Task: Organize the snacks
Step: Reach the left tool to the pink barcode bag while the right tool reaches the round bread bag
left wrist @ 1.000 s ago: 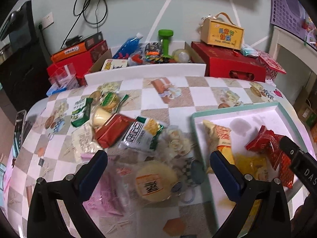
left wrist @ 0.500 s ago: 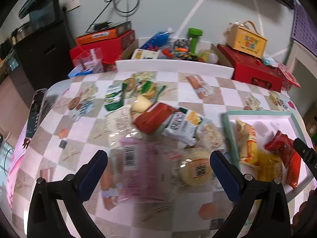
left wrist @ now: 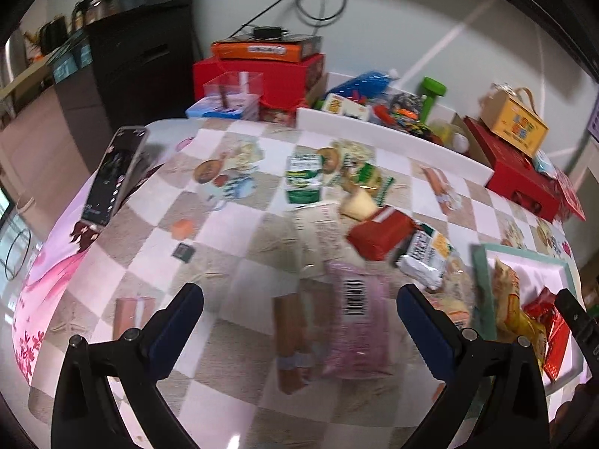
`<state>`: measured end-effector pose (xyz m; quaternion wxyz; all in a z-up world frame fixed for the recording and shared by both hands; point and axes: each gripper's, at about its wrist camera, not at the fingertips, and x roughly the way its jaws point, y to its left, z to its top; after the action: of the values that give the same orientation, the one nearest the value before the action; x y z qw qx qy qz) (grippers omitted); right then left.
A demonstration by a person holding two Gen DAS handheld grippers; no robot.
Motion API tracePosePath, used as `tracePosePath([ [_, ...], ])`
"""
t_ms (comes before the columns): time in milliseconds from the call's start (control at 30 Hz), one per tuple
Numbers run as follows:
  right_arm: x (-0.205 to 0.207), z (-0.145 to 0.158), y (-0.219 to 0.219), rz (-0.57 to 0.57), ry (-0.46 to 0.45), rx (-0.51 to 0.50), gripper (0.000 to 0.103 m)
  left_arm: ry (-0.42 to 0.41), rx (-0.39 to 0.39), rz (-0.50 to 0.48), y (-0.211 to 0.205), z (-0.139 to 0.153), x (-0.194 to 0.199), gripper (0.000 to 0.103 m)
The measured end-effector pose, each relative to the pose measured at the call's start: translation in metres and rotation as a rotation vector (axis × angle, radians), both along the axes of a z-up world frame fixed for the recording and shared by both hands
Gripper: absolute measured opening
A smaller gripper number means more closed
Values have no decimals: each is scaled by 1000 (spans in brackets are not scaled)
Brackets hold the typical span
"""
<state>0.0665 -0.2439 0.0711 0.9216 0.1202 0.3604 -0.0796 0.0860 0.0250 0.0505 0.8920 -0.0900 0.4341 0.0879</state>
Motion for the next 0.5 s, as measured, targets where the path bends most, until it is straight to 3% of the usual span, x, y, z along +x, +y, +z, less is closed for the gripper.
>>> tracePosePath([
  [500,21,-28,85,246,94,-12,103,25,-80,41,28,-16,-3,103],
])
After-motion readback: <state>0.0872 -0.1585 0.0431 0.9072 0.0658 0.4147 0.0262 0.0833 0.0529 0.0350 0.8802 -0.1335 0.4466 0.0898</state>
